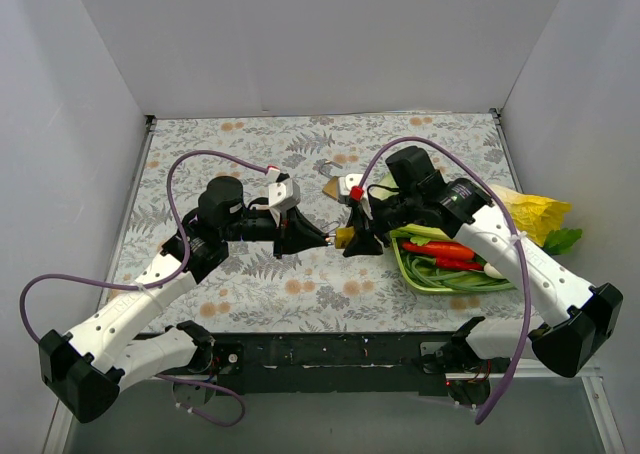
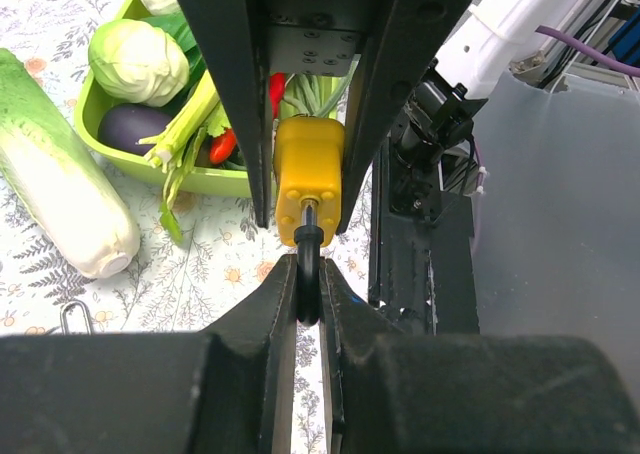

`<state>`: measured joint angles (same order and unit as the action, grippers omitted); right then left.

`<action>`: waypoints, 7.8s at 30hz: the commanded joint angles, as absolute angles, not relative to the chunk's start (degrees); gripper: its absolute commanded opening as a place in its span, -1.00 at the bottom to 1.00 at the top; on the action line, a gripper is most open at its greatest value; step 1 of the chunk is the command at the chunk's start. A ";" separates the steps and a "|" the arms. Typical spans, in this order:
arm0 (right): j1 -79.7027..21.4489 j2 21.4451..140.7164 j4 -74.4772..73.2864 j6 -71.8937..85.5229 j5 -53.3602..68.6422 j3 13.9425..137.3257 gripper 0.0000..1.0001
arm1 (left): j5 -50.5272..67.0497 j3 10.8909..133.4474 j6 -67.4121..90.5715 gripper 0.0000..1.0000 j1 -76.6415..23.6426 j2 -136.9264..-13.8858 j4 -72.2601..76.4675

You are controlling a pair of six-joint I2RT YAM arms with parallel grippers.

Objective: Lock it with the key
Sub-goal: Pick up the lock from the center of the board, then lock the lock.

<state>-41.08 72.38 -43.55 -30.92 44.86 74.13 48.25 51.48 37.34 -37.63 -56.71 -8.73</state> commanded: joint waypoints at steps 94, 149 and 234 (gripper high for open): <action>-45.62 71.46 -23.47 -11.52 57.31 71.98 -0.97 | 49.04 50.01 43.50 -1.00 -39.64 -56.69 2.64; -35.95 69.00 1.56 16.07 61.08 68.03 -0.97 | 44.03 44.56 59.32 -0.06 -37.53 -53.00 15.46; -47.11 81.92 -44.03 -25.05 42.37 84.81 -0.97 | 58.18 47.81 30.67 -1.00 -25.31 -51.15 -20.83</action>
<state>-46.50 81.65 -43.77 -24.77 42.78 85.32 57.89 47.46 28.64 -25.34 -52.97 -25.21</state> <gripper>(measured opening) 0.077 0.065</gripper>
